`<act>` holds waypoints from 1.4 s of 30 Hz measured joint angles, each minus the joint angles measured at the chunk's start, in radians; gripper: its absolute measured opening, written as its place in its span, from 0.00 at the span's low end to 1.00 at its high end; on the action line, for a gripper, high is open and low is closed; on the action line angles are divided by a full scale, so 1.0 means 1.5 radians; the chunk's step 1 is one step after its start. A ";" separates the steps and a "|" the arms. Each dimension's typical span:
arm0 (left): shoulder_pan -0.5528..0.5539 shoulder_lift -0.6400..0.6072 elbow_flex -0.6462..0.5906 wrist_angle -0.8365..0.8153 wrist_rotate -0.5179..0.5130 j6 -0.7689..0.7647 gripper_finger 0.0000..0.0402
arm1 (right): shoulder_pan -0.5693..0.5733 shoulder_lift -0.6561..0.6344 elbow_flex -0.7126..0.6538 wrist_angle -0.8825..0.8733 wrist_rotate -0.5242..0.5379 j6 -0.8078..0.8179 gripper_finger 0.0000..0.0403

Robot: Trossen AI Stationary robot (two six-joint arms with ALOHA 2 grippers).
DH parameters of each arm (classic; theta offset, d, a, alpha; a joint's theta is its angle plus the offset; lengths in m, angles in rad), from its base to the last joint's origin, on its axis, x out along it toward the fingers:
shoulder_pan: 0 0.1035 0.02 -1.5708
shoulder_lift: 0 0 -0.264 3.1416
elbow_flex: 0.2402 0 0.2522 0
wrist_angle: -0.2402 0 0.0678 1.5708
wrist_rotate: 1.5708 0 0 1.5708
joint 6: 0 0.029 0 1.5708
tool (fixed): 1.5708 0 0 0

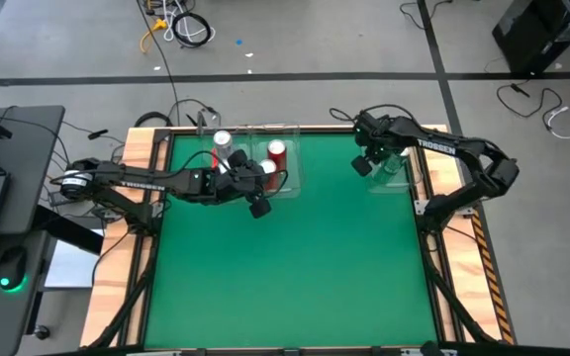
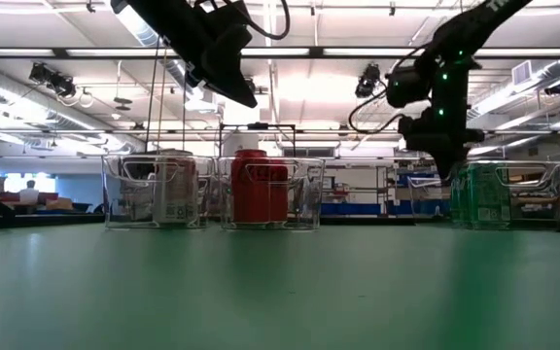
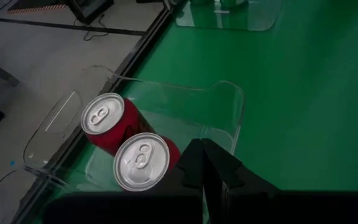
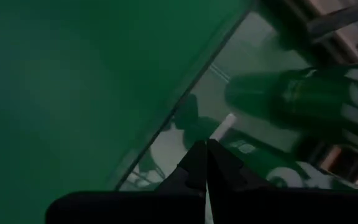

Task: Sort soda cans
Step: Adjust the transparent bins

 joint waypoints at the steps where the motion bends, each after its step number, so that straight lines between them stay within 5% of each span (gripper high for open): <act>1: 0.000 0.000 0.000 0.000 0.000 0.000 0.00 | 0.000 0.005 -0.005 0.009 -0.013 -0.001 0.00; 14: -0.006 0.000 0.000 -0.006 0.000 -0.003 0.00 | 0.028 0.033 -0.018 0.096 -0.151 -0.002 0.00; 42: -0.007 0.001 0.000 -0.021 -0.001 -0.014 0.00 | 0.169 0.034 -0.017 0.217 -0.176 -0.012 0.00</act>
